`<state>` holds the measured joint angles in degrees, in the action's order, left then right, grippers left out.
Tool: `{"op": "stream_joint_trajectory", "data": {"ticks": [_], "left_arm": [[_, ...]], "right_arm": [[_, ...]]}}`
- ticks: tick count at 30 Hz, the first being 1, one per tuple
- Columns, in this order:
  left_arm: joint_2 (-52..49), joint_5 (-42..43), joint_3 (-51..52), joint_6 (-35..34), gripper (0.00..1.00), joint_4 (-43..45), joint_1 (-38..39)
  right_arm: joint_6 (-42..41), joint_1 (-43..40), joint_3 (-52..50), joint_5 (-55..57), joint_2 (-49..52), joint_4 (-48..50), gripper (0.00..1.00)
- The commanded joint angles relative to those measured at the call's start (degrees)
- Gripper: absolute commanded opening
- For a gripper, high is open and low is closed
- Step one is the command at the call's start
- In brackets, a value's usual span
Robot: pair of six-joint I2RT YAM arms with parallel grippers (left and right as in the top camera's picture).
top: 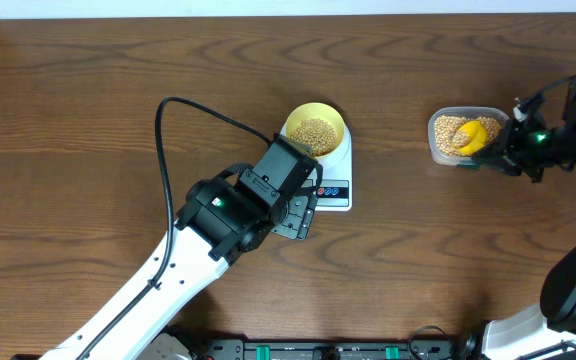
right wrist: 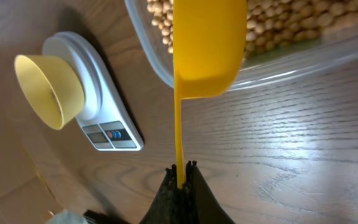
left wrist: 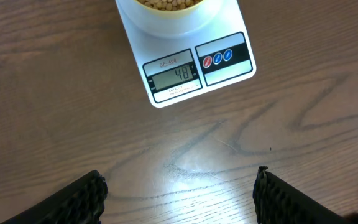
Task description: Scoop item into bowl and weigh 50g on scale
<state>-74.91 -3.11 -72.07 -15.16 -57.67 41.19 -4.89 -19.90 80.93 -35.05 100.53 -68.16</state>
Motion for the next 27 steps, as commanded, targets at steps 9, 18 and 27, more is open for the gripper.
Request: {"op": "stream_joint_trajectory", "data": {"ticks": [9, 18, 27], "left_arm": [[-0.2, 0.1, -1.1, 0.5, 0.78, -0.1, -0.1], [-0.2, 0.1, -1.1, 0.5, 0.78, -0.1, -0.1], [-0.2, 0.1, -1.1, 0.5, 0.78, -0.1, -0.1]], "right_arm": [[6.8, -3.4, 0.0, -12.3, -1.7, 0.0, 0.01], [11.8, -3.4, 0.0, -20.8, -1.7, 0.1, 0.01], [14.0, -0.7, 0.0, -29.7, -1.7, 0.7, 0.01]]}}
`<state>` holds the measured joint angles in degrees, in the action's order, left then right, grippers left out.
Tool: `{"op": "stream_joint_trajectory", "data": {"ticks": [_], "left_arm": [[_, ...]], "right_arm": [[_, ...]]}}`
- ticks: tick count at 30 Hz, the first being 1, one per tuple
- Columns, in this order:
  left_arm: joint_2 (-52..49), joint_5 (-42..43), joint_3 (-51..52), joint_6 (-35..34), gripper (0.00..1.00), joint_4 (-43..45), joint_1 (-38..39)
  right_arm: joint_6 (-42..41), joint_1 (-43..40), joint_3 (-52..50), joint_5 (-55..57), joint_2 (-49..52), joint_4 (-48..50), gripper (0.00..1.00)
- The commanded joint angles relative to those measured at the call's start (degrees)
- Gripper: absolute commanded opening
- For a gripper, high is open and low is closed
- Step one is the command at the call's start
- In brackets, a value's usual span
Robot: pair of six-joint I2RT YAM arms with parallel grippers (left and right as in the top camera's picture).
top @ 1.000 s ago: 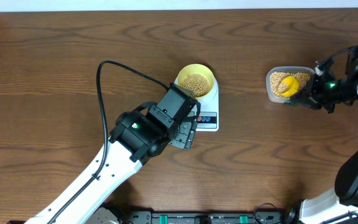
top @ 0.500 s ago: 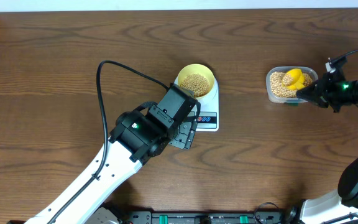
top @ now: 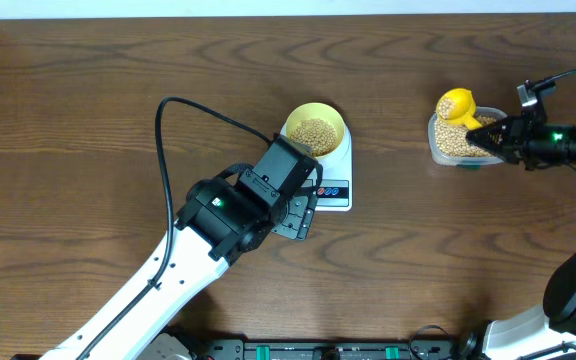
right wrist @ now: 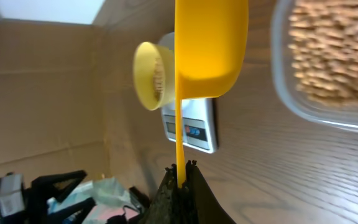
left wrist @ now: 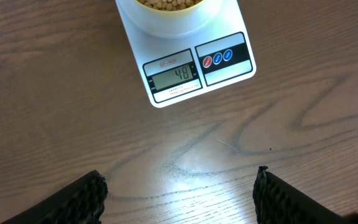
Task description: Scoop item into bowl and weigh 50g on scale
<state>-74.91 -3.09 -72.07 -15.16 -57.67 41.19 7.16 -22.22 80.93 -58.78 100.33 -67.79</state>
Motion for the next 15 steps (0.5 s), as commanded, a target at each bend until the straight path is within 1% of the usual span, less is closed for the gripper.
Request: {"op": "stream_joint_trajectory", "data": {"ticks": [1, 4, 8, 15], "left_arm": [[-0.2, 0.0, -1.1, 0.5, 0.78, -0.1, -0.1], [-0.2, 0.0, -1.1, 0.5, 0.78, -0.1, -0.1], [-0.2, 0.0, -1.1, 0.5, 0.78, -0.1, -0.1], [-0.2, 0.0, -1.1, 0.5, 0.78, -0.1, -0.1]], "right_arm": [[1.9, 2.3, 0.0, -6.9, -1.5, 0.5, 0.01], [1.9, 4.9, 0.0, -9.2, -1.5, 1.3, 0.01], [1.2, 10.1, 0.0, -9.3, -1.5, 3.1, 0.01], [-4.4, 19.2, 0.0, -8.9, -1.5, 11.8, 0.01]]}}
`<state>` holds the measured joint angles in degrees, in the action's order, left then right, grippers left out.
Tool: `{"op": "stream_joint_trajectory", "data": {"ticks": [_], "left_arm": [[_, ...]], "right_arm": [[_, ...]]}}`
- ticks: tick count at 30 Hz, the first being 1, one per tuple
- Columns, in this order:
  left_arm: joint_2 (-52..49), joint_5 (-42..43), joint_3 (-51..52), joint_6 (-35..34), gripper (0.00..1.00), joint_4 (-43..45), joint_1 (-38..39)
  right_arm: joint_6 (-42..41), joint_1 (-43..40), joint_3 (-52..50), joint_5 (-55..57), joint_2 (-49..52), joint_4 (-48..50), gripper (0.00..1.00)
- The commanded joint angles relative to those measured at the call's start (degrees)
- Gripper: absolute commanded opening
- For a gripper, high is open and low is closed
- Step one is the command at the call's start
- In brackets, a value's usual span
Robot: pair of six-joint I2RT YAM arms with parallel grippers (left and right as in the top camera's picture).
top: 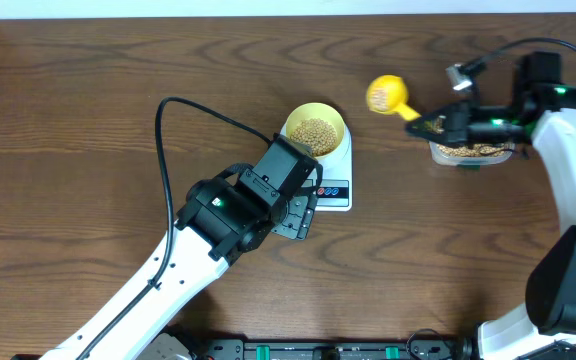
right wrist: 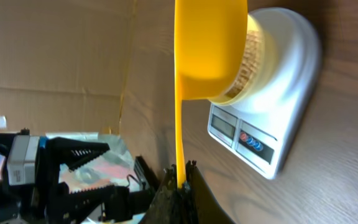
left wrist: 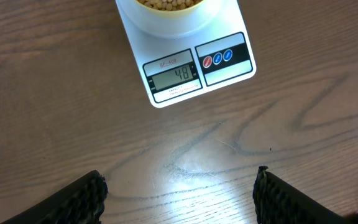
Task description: Scoop item into bowl and weigh 50g on scale
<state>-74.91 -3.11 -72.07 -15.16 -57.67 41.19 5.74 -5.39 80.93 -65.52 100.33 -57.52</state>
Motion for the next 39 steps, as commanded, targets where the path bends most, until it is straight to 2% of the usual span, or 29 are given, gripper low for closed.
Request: {"op": "stream_joint_trajectory", "data": {"ticks": [1, 9, 22, 26, 39], "left_arm": [[-0.2, 0.1, -1.1, 0.5, 0.78, -0.1, -0.1], [-0.2, 0.1, -1.1, 0.5, 0.78, -0.1, -0.1], [-0.2, 0.1, -1.1, 0.5, 0.78, -0.1, -0.1], [-0.2, 0.1, -1.1, 0.5, 0.78, -0.1, -0.1], [-0.2, 0.1, -1.1, 0.5, 0.78, -0.1, -0.1]], "right_arm": [[-3.7, 3.4, 0.0, -2.1, -1.5, 2.7, 0.01], [-4.9, 10.1, 0.0, 3.4, -1.5, 5.7, 0.01], [-4.8, 16.6, 0.0, 8.7, -1.5, 10.7, 0.01], [-4.8, 18.2, 0.9, 14.6, -1.5, 11.0, 0.01], [-3.9, 19.0, 3.5, 21.5, -1.5, 10.4, 0.01]]}}
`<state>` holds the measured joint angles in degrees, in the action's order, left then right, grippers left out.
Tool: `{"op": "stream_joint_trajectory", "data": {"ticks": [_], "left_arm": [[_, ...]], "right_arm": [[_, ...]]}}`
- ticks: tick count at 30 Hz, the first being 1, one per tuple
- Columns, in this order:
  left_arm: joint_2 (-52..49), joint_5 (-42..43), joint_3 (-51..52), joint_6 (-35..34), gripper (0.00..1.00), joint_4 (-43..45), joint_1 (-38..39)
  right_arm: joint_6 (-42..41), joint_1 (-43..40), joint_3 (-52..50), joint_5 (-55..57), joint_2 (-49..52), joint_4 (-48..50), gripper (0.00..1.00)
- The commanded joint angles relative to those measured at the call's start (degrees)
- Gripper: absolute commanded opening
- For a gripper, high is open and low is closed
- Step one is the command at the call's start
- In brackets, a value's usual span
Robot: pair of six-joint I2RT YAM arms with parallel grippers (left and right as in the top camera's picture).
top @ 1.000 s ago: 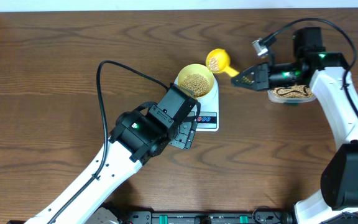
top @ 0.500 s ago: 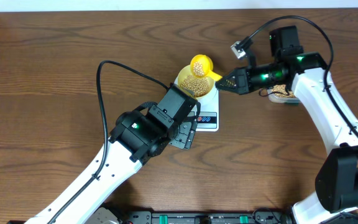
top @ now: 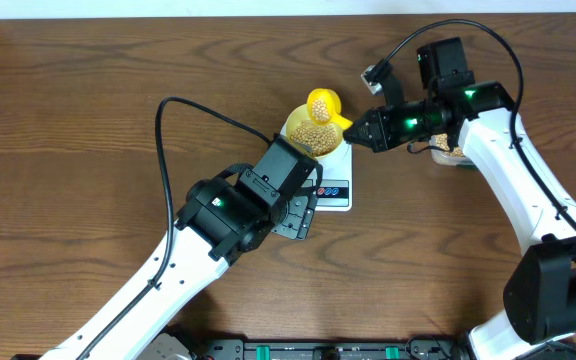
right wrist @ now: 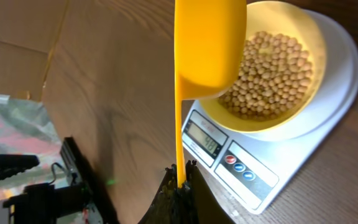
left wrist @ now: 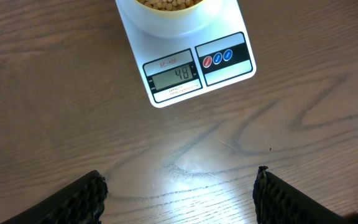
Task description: Scoop item into bowl and weigh 50g on scale
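Note:
A yellow bowl (top: 310, 138) of beans stands on the white scale (top: 334, 190), whose display (left wrist: 174, 75) reads 48. My right gripper (right wrist: 180, 169) is shut on the handle of the yellow scoop (top: 323, 106), which holds beans above the bowl's far rim. In the right wrist view the scoop (right wrist: 207, 43) hangs over the bowl (right wrist: 272, 74). My left gripper (left wrist: 180, 186) stands open over bare table just in front of the scale (left wrist: 185, 62), holding nothing.
The clear tub of beans (top: 449, 152) sits at the right, mostly hidden behind my right arm. A black cable (top: 188, 105) loops from the left arm across the table left of the scale.
My right gripper has carried the scoop further left, from midway between tub and scale to over the bowl. The left gripper and the 48 reading are unchanged.
The scoop first lay in the bean tub in my right gripper. Then it was lifted at the tub's rim with beans in it, then midway toward the scale, and now over the bowl. The left gripper stayed open by the scale throughout, display at 48.

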<state>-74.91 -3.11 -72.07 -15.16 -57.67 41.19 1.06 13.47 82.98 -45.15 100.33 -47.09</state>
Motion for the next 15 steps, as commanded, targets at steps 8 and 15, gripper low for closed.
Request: {"op": "stream_joint_trajectory", "data": {"ticks": [8, 15], "left_arm": [[-0.2, 0.1, -1.1, 0.5, 0.78, -0.1, -0.1], [-0.2, 0.1, -1.1, 0.5, 0.78, -0.1, -0.1]], "right_arm": [[2.4, 1.2, 2.7, 3.7, -1.5, -1.0, 0.01], [5.3, 4.0, 5.9, 10.3, -1.5, -5.0, 0.01]]}}
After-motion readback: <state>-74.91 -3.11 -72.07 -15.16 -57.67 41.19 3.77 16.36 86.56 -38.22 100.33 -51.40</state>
